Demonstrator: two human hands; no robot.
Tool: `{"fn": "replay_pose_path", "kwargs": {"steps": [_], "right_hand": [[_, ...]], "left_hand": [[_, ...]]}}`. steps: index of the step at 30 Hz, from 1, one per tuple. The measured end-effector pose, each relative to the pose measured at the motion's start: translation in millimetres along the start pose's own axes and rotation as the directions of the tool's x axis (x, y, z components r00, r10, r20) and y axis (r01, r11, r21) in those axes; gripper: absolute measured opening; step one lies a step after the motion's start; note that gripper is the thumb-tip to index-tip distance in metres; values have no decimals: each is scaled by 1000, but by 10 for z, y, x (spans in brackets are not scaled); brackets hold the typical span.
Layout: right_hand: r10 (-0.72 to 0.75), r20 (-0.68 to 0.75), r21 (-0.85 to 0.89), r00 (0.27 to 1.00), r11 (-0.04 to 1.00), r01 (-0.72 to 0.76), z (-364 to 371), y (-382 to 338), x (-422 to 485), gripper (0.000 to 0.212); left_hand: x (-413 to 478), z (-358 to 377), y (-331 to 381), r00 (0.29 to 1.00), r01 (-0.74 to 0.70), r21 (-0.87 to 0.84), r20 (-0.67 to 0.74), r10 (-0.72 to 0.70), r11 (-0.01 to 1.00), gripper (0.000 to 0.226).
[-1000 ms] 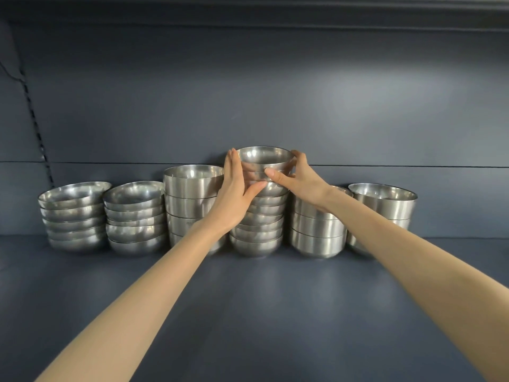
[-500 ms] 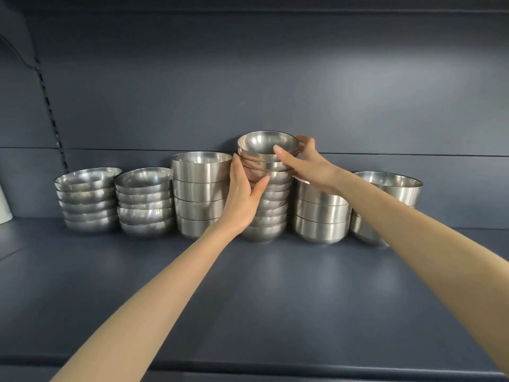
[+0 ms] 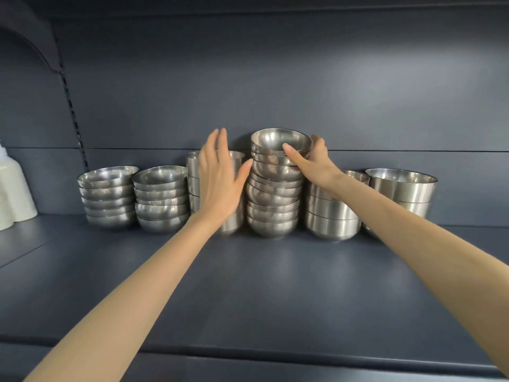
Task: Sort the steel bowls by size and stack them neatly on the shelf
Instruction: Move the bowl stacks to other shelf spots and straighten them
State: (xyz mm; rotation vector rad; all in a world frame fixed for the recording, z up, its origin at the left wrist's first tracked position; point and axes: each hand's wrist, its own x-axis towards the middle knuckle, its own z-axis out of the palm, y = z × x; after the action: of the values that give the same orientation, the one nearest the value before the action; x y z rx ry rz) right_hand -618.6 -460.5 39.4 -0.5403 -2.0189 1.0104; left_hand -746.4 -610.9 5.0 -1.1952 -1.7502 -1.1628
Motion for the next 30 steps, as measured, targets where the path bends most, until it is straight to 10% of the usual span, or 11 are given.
{"fn": "replay_pose_path", "kwargs": {"steps": [4, 9, 16, 30], "right_hand": [[-184, -123, -285, 975, 948, 143, 56, 5, -239, 88], [-372, -21, -801, 928, 562, 208, -90, 436, -653, 89], [-301, 100, -965, 949, 205, 166, -274, 1032, -945, 142], [-356, 111, -969, 928, 168, 180, -315, 1032, -937, 138]], "left_hand": [[-177, -73, -457, 999, -19, 159, 46, 11, 987, 85], [-494, -21, -930, 887, -439, 462, 361, 288, 771, 122], [-521, -24, -1153, 800, -592, 464, 438, 410, 659, 142], [-528, -34, -1228, 790, -605, 393, 402, 463, 692, 102]]}}
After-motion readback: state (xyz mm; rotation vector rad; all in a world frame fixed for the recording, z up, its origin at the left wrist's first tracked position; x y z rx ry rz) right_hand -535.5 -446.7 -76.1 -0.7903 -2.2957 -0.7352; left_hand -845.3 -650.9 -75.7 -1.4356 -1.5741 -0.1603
